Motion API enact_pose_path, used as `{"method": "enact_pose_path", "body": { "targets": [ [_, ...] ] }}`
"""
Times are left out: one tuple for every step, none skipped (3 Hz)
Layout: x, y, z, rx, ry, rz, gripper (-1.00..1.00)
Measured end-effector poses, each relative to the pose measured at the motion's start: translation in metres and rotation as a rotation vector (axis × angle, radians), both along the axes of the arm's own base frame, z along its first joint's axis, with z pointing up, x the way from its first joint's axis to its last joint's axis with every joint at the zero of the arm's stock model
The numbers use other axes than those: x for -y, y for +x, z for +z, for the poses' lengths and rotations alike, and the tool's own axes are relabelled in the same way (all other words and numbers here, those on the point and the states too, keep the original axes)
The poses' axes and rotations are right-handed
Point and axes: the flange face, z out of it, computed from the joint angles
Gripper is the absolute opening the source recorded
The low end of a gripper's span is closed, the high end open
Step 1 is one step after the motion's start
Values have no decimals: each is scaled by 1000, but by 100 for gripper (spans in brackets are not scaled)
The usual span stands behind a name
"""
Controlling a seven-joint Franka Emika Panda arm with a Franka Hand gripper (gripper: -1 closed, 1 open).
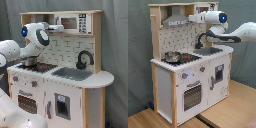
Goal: Play with the kitchen
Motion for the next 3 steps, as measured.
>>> {"method": "enact_pose_path", "body": {
  "targets": [
    [-1,0,0,0,0,1,100],
    [4,-16,5,-15,21,-13,100],
    [-8,-26,4,-20,24,11,100]
  ]
}}
